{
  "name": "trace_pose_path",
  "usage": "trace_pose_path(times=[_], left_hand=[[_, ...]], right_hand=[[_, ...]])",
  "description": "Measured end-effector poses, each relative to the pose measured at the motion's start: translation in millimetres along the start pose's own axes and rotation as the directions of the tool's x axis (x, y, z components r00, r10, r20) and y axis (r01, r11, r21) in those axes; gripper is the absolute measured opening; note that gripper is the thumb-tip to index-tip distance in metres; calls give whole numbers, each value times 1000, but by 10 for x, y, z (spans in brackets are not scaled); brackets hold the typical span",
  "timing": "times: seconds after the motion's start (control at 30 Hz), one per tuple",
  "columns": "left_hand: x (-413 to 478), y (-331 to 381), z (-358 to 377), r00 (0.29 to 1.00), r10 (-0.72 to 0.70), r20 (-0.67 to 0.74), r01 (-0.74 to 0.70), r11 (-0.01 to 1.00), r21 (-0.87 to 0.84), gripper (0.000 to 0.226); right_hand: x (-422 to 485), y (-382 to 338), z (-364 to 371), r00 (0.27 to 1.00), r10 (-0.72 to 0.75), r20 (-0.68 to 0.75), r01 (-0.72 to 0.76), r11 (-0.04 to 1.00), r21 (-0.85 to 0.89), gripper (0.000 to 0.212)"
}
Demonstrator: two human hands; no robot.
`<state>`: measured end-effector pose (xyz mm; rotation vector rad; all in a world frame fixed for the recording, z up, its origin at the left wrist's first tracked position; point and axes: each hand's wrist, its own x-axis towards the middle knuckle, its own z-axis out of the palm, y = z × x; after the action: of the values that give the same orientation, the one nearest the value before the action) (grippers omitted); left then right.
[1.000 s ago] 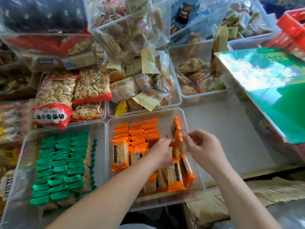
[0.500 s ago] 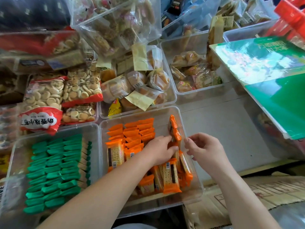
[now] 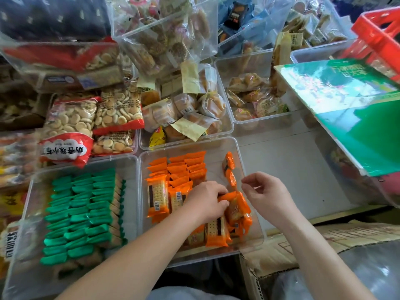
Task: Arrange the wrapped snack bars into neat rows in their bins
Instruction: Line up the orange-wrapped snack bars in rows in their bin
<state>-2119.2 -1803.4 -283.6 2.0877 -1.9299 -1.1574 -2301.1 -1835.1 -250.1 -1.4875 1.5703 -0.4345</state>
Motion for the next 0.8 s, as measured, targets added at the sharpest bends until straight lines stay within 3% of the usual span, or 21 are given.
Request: trace_pose_path(times=[0.17, 0.3, 0.4, 0.5, 0.67, 0.8], left_hand=[[-379, -135, -101, 982, 82, -169, -119, 967, -224, 20], [-633, -109, -249, 973, 54, -223, -162, 852, -499, 22], [-740, -163, -297, 975, -45, -219, -108, 765, -635, 29], [-820, -252, -281, 957, -156, -244, -45, 752, -657, 26], [-1010, -25, -163, 980, -100, -173, -71, 634, -770, 28], [-1016, 104, -116, 966, -139, -219, -94, 597, -797, 33]], right_hand=[[-152, -94, 64, 979, -92, 183, 120, 982, -146, 41], [-246, -168, 170, 950, -172, 260, 216, 965, -149, 29], [-308, -191, 164, 968, -184, 173, 201, 976, -83, 15], [-391, -238, 106, 985, -132, 112, 127, 990, 56, 12], [-548, -361, 68, 986, -60, 157, 9, 951, 310, 10], [-596, -360, 75, 983, -41, 177, -21, 943, 332, 14]])
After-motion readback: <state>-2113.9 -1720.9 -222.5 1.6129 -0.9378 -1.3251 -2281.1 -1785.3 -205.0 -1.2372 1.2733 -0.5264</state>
